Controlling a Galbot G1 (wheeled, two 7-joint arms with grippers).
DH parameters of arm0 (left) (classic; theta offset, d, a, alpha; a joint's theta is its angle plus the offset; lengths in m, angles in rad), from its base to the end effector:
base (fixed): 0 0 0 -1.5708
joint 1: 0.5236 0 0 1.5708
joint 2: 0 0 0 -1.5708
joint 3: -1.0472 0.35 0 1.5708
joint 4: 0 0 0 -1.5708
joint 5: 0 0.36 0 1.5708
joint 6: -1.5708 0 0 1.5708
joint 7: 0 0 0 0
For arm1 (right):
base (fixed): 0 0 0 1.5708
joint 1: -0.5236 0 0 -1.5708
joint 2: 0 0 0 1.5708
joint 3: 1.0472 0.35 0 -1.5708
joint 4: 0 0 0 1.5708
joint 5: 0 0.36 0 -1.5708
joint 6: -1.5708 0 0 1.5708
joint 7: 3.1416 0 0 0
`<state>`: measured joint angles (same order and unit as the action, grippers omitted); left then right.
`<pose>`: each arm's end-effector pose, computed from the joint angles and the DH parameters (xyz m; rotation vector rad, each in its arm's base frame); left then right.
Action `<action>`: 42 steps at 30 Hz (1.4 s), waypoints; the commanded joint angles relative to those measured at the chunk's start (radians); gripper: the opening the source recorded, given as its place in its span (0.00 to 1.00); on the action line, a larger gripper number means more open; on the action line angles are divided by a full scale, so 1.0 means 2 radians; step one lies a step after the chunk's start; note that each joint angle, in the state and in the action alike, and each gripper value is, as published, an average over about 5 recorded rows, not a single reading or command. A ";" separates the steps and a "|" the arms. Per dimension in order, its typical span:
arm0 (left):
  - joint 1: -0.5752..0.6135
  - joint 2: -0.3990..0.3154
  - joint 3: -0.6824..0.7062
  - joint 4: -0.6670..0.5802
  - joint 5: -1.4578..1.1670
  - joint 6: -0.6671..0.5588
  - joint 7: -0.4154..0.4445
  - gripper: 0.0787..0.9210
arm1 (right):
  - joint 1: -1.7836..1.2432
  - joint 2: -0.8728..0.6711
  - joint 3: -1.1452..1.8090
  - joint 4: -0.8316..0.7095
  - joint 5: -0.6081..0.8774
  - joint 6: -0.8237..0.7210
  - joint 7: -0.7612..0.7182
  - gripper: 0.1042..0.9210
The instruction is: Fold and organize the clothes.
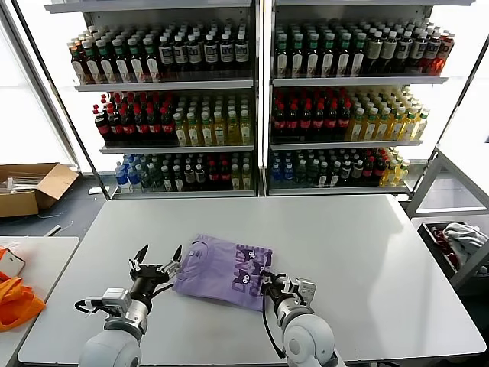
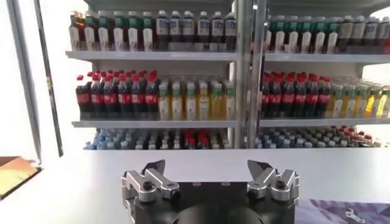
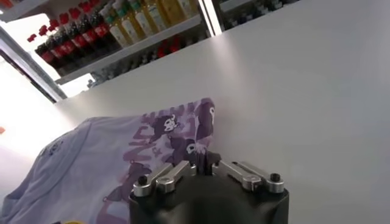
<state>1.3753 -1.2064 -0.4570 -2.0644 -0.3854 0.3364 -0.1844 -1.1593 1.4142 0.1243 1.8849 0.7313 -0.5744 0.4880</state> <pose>0.2430 0.0442 -0.2678 -0.0827 -2.9126 0.0217 0.2848 0.0942 -0.2903 0.2201 -2.4630 -0.4516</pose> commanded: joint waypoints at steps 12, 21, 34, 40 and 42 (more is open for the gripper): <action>0.028 -0.010 -0.014 -0.023 0.004 0.001 -0.005 0.88 | 0.054 -0.154 0.041 -0.018 -0.046 -0.004 -0.058 0.00; 0.035 -0.023 -0.009 -0.032 0.008 0.002 -0.004 0.88 | 0.079 -0.170 0.044 -0.050 -0.153 -0.001 -0.105 0.07; 0.055 -0.033 -0.017 -0.057 0.009 0.008 -0.002 0.88 | 0.104 -0.148 -0.041 0.028 -0.277 0.063 -0.167 0.52; 0.080 -0.045 -0.033 -0.074 0.013 0.005 0.001 0.88 | 0.195 -0.178 -0.129 -0.033 -0.250 0.078 -0.223 0.73; 0.086 -0.052 -0.040 -0.079 0.015 0.004 0.002 0.88 | 0.212 -0.183 -0.148 -0.049 -0.243 0.089 -0.242 0.80</action>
<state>1.4946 -1.2815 -0.5065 -2.1848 -0.3625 0.3483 -0.1843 -0.9436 1.1062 0.0619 1.8822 0.2771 -0.4709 0.1717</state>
